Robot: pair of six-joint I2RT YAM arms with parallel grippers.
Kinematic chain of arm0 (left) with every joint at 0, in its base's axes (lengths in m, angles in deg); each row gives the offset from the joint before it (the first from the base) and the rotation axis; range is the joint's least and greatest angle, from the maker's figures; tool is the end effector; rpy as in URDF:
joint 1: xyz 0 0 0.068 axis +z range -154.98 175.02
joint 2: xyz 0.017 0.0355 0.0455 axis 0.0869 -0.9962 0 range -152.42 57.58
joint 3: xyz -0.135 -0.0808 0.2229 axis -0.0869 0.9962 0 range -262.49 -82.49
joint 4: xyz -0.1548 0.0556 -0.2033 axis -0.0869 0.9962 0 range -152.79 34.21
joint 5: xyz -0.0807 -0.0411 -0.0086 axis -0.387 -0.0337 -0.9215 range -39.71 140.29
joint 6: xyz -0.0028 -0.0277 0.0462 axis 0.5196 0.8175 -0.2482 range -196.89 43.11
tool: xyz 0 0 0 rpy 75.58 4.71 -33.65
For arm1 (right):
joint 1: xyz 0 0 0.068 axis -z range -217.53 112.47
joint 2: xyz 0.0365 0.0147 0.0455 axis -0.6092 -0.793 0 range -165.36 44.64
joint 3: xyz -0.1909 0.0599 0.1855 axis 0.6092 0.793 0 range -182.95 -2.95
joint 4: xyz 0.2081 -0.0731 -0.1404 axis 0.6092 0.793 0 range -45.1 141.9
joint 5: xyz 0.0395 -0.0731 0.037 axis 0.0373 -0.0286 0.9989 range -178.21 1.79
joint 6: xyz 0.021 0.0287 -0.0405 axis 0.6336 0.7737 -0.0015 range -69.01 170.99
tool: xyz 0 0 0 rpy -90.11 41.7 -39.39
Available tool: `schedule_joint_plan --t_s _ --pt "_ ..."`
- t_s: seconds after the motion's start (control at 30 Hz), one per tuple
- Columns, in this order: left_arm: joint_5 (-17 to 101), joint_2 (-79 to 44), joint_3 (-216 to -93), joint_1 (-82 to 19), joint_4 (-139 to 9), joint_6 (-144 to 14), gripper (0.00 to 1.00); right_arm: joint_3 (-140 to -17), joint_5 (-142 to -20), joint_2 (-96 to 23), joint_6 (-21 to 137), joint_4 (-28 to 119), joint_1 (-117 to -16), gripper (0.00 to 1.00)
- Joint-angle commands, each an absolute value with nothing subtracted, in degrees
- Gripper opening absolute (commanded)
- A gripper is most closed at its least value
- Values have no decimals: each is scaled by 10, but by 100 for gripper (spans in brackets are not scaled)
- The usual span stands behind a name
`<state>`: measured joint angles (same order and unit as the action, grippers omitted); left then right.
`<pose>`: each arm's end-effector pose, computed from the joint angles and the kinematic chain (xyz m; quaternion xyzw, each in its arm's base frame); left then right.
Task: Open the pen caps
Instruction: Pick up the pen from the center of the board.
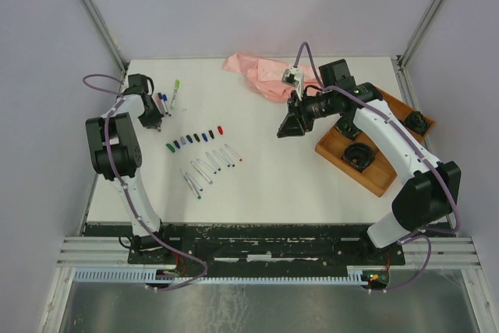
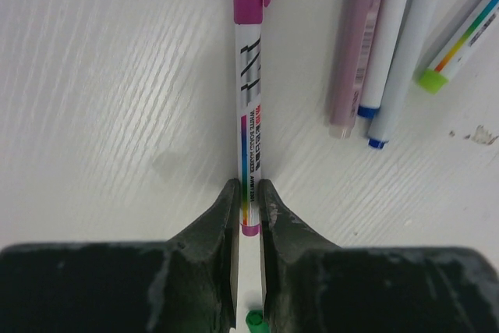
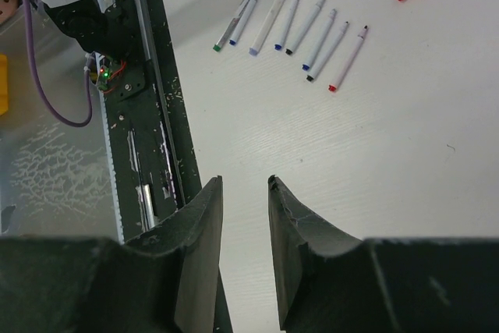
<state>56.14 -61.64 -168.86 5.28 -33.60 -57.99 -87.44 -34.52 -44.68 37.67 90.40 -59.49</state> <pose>0.4310 0.0818 0.1648 -0.2560 0.9348 0.0312 0.2443 0.2923 0.1488 0.3435 -0.4004 0.7534 0.4464 0.2699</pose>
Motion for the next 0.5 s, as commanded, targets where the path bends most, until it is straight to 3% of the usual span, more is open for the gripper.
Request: schedule_joint_plan --t_s 0.0,0.1,0.27,0.47 --pt "564 -569 -1635 54 -341 -574 11 -873 -321 -440 384 884 -592 37" --pt "570 -556 -1623 54 -341 -577 13 -872 -318 -437 386 882 -593 37" --pt "576 -568 -1640 54 -333 -586 31 -869 -317 -432 389 878 -592 37" --pt "575 -602 -1666 55 -318 -595 35 -868 -319 -431 390 877 -592 37"
